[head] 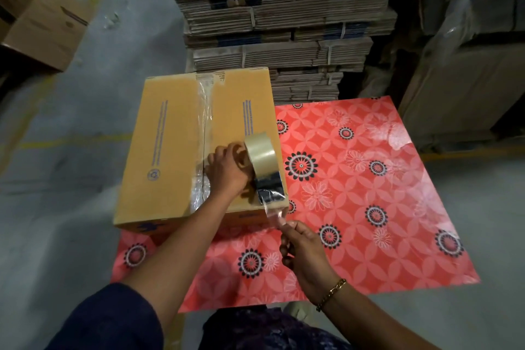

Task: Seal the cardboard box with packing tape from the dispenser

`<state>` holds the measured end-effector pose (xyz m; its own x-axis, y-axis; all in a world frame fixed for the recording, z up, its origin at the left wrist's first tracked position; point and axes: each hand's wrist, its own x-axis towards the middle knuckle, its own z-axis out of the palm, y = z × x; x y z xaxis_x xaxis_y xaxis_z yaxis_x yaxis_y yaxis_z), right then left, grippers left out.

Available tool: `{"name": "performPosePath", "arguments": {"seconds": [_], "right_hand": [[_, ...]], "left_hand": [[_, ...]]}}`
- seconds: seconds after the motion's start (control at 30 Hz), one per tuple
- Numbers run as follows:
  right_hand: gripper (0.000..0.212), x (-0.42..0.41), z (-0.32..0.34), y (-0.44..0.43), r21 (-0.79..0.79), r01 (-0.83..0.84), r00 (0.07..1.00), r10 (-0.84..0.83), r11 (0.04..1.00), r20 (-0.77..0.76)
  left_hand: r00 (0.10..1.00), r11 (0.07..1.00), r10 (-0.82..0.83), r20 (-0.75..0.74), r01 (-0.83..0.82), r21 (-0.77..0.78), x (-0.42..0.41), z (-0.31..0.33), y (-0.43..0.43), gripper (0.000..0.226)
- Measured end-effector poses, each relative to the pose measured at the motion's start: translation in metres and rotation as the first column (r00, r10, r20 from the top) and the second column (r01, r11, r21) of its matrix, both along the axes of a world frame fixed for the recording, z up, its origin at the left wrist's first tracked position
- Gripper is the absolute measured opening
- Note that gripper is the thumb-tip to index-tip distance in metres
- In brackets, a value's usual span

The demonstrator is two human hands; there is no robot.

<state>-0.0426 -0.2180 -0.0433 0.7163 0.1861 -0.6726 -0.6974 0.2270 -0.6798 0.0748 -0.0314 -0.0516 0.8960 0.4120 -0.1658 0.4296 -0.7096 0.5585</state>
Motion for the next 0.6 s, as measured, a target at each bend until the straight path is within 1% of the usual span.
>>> {"name": "performPosePath", "arguments": {"seconds": [0.03,0.07,0.1,0.13,0.17,0.23,0.27,0.3,0.33,0.37,0.4,0.43,0.5,0.6], "right_hand": [[0.029,0.0,-0.001,0.001,0.004,0.004,1.0,-0.004,1.0,-0.008],[0.029,-0.001,-0.001,0.002,0.005,0.009,1.0,-0.009,1.0,-0.017],[0.028,-0.001,-0.002,0.002,0.003,0.016,1.0,-0.016,1.0,-0.024],[0.028,-0.001,-0.003,0.003,0.001,0.02,0.999,-0.02,1.0,-0.029],[0.028,-0.001,-0.004,0.002,0.002,0.024,0.999,-0.024,1.0,-0.033],[0.027,-0.001,-0.006,0.001,0.009,0.025,0.999,-0.025,1.0,-0.04],[0.025,0.0,-0.006,0.001,0.009,0.02,0.999,-0.019,1.0,-0.043],[0.025,0.001,-0.007,0.001,0.005,0.01,0.999,-0.01,1.0,-0.047],[0.025,0.001,-0.007,0.001,0.005,0.004,0.999,-0.004,1.0,-0.05],[0.025,0.001,-0.008,0.001,0.009,0.004,0.999,-0.003,1.0,-0.054],[0.026,0.002,-0.009,0.002,0.015,0.006,0.998,-0.005,1.0,-0.059],[0.025,0.002,-0.009,0.001,0.021,0.007,0.998,-0.006,1.0,-0.064],[0.019,0.003,-0.008,0.002,0.025,0.0,0.998,0.002,1.0,-0.07],[0.017,0.004,-0.006,0.001,0.024,-0.007,0.997,0.009,1.0,-0.073]], "left_hand": [[1.0,1.0,0.003,0.026,-0.003,-0.026,0.0,-0.007,0.005,0.063],[0.999,0.999,0.006,0.046,-0.004,-0.045,-0.001,-0.01,0.008,0.071],[0.997,0.999,0.001,0.077,0.002,-0.04,-0.003,-0.013,0.01,0.073],[0.993,1.0,-0.004,0.118,0.007,-0.025,-0.007,-0.013,0.01,0.068],[0.982,1.0,-0.004,0.187,0.004,-0.003,-0.013,-0.013,0.009,0.058],[0.932,1.0,0.026,0.361,-0.025,-0.007,-0.035,-0.009,0.002,0.037],[0.9,1.0,0.004,0.436,-0.007,0.005,-0.051,-0.006,-0.003,0.029],[0.868,0.997,-0.074,0.492,0.056,0.051,-0.069,-0.006,-0.008,0.023],[0.839,0.981,-0.189,0.511,0.146,0.124,-0.089,-0.006,-0.015,0.021],[0.809,0.95,-0.309,0.5,0.241,0.198,-0.106,-0.008,-0.02,0.021],[0.787,0.915,-0.399,0.47,0.314,0.251,-0.12,-0.011,-0.025,0.023],[0.773,0.89,-0.452,0.445,0.36,0.28,-0.128,-0.017,-0.027,0.026],[0.771,0.879,-0.473,0.427,0.378,0.292,-0.132,-0.025,-0.03,0.029],[0.772,0.874,-0.482,0.416,0.391,0.288,-0.125,-0.029,-0.034,0.02]]}}
